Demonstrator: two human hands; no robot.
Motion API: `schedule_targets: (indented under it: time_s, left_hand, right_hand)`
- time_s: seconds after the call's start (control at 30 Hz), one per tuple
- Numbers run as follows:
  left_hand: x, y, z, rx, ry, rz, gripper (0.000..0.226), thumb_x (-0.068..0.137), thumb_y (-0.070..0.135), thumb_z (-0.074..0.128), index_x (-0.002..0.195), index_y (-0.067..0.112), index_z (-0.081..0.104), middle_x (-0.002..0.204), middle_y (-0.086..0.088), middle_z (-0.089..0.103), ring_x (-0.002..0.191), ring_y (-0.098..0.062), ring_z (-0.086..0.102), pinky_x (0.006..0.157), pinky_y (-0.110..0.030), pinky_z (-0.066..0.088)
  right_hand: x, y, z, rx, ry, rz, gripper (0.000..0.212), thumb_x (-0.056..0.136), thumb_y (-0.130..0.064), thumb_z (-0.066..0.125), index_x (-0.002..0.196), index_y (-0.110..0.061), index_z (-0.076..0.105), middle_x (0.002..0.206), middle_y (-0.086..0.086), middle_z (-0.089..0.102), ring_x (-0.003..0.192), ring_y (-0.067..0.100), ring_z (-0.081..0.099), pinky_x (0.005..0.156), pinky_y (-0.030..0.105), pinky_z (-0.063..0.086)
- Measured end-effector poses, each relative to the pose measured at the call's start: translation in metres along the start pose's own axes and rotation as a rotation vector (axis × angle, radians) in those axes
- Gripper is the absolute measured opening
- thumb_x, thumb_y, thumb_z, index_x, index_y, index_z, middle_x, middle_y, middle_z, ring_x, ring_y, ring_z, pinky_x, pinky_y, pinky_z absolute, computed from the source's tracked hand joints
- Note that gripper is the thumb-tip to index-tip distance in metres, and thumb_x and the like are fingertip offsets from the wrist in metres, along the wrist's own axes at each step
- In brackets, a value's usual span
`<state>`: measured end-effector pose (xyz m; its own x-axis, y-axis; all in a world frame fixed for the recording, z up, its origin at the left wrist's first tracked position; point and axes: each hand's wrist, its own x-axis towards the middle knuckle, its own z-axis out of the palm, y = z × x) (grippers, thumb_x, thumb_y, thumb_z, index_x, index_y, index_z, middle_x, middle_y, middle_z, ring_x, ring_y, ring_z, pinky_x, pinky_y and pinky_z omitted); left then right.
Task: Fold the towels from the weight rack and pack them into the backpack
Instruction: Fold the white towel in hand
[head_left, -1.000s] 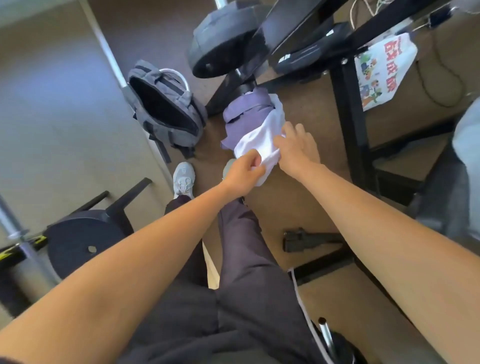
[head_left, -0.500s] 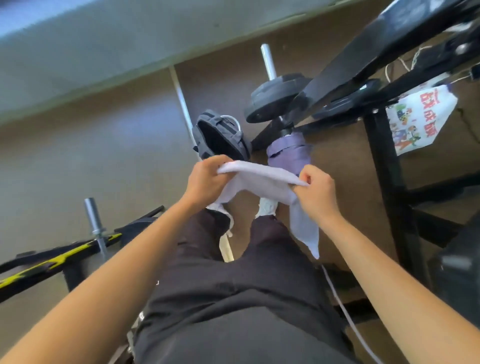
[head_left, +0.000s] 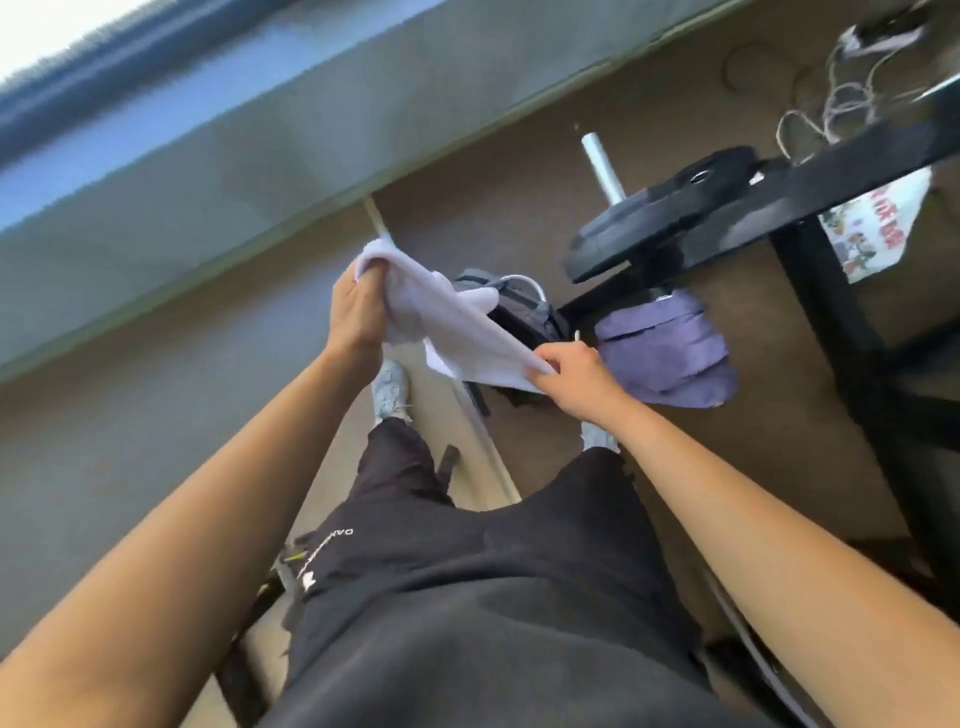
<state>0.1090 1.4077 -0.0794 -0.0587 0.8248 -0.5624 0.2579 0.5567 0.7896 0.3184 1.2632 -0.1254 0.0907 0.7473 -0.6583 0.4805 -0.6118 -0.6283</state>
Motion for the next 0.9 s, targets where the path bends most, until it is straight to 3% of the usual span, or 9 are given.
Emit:
schedule_targets:
  time_s: [0.07,0.17,0.27,0.4,0.53,0.57,0.7,0.83,0.9]
  left_hand:
    - [0.029,0.0,-0.019,0.082,-0.12,0.015,0.018,0.09,0.033,0.047,0.078,0.026,0.057,0.083,0.004,0.06,0.078,-0.015,0.056,0.069,-0.032,0.044]
    - [0.056,-0.007,-0.042,0.247,-0.279,0.017,0.021,0.082,0.035,0.045,0.083,0.019,0.058,0.085,-0.001,0.057,0.076,-0.016,0.052,0.06,-0.029,0.04]
    - [0.072,-0.027,-0.055,0.359,-0.416,0.033,0.027,0.084,0.03,0.051,0.084,0.006,0.062,0.077,-0.001,0.054,0.067,-0.013,0.048,0.054,-0.021,0.037]
    - [0.09,-0.064,-0.052,0.434,-0.56,0.036,0.017,0.09,0.026,0.059,0.075,0.02,0.067,0.062,0.014,0.055,0.055,-0.003,0.047,0.051,-0.015,0.037]
    - [0.117,-0.111,-0.042,0.417,-0.553,0.128,0.012,0.091,0.024,0.062,0.082,0.022,0.07,0.069,0.014,0.06,0.066,-0.003,0.055,0.062,-0.017,0.045]
    - [0.125,-0.124,-0.04,0.39,-0.524,0.16,0.009,0.091,0.02,0.064,0.085,0.019,0.07,0.072,0.012,0.062,0.067,-0.002,0.057,0.063,-0.017,0.046]
    - [0.158,-0.161,-0.029,0.338,-0.381,0.302,0.019,0.087,0.02,0.073,0.084,0.007,0.059,0.073,0.004,0.055,0.065,-0.005,0.052,0.059,-0.016,0.042]
    - [0.198,-0.182,-0.024,0.269,-0.263,0.394,0.026,0.086,0.023,0.069,0.073,0.02,0.047,0.068,0.009,0.044,0.061,-0.005,0.042,0.06,-0.02,0.036]
    - [0.206,-0.191,-0.024,0.275,-0.23,0.48,0.031,0.086,0.023,0.068,0.069,0.026,0.043,0.066,0.012,0.043,0.059,-0.001,0.042,0.059,-0.018,0.036]
  right_hand:
    - [0.013,-0.012,0.024,0.037,0.083,0.091,0.037,0.099,-0.02,0.058,0.071,0.004,0.054,0.062,0.013,0.043,0.058,0.017,0.035,0.057,0.029,0.023]
    - [0.025,-0.029,0.054,0.12,0.197,0.246,0.041,0.1,-0.013,0.051,0.062,-0.01,0.036,0.069,0.017,0.033,0.068,0.022,0.029,0.062,0.034,0.019]
    - [0.034,-0.032,0.076,0.217,0.314,0.371,0.032,0.101,-0.01,0.047,0.072,0.004,0.045,0.076,0.025,0.042,0.073,0.024,0.035,0.065,0.035,0.021]
    - [0.045,-0.016,0.108,0.425,0.457,0.374,0.032,0.1,-0.011,0.05,0.073,0.006,0.044,0.068,0.016,0.037,0.067,0.016,0.03,0.06,0.034,0.023]
    - [0.071,0.013,0.141,0.478,0.477,0.273,0.029,0.1,-0.014,0.055,0.098,0.014,0.06,0.093,0.035,0.057,0.078,0.019,0.045,0.065,0.032,0.033]
    - [0.078,0.023,0.148,0.478,0.494,0.237,0.03,0.1,-0.015,0.056,0.095,0.014,0.06,0.089,0.035,0.057,0.077,0.019,0.044,0.066,0.032,0.033]
    - [0.104,0.067,0.172,0.5,0.583,0.101,0.04,0.099,-0.017,0.06,0.073,0.01,0.046,0.069,0.022,0.034,0.068,0.017,0.031,0.063,0.032,0.025]
    - [0.121,0.116,0.186,0.269,0.46,-0.007,0.011,0.09,-0.016,0.073,0.081,-0.011,0.073,0.066,0.002,0.056,0.061,0.008,0.044,0.059,0.024,0.037]
    - [0.126,0.14,0.198,0.119,0.427,-0.015,0.024,0.088,-0.015,0.075,0.067,-0.021,0.065,0.058,-0.006,0.05,0.054,0.004,0.04,0.057,0.026,0.034]
